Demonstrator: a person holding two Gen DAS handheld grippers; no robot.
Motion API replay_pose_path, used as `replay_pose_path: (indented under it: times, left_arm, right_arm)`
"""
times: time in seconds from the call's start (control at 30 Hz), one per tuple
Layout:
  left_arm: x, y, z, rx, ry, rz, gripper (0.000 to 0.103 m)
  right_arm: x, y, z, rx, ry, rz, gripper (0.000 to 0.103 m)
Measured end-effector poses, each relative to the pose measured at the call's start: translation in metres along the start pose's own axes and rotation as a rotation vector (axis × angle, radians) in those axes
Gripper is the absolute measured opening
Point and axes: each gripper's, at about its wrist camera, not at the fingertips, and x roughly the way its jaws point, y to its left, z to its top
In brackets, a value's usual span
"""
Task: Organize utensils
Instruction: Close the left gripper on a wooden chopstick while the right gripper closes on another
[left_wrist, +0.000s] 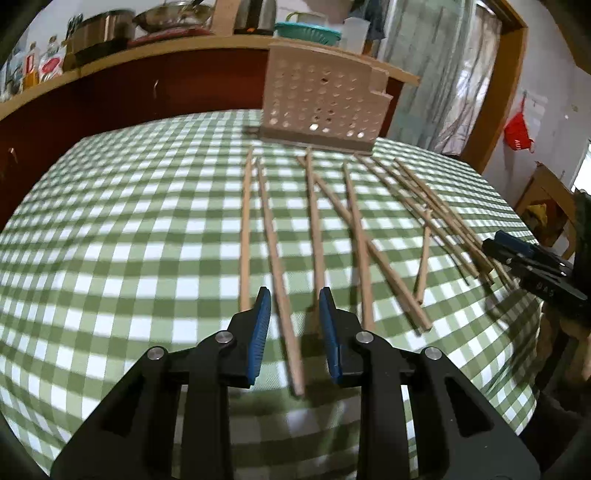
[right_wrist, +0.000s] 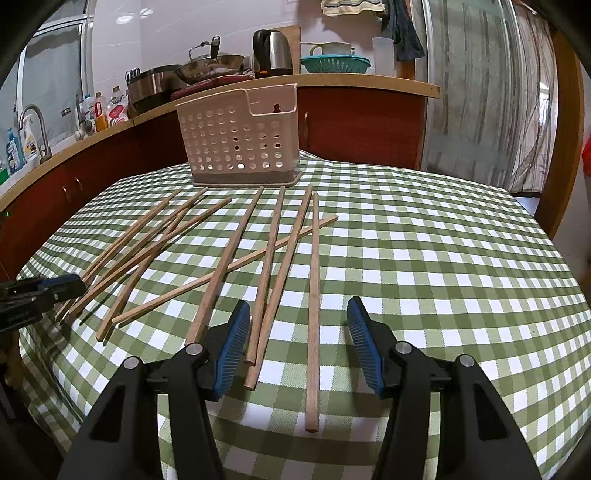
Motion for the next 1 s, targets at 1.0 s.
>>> replay_pose_path:
  times: [1.0]
  left_arm:
    - [-0.023, -0.013, -0.008, 0.016, -0.124, 0.091, 0.006]
  right_arm:
    - [0.005, -0.003, -0.013, 0.018, 0.028, 0.043, 0.039]
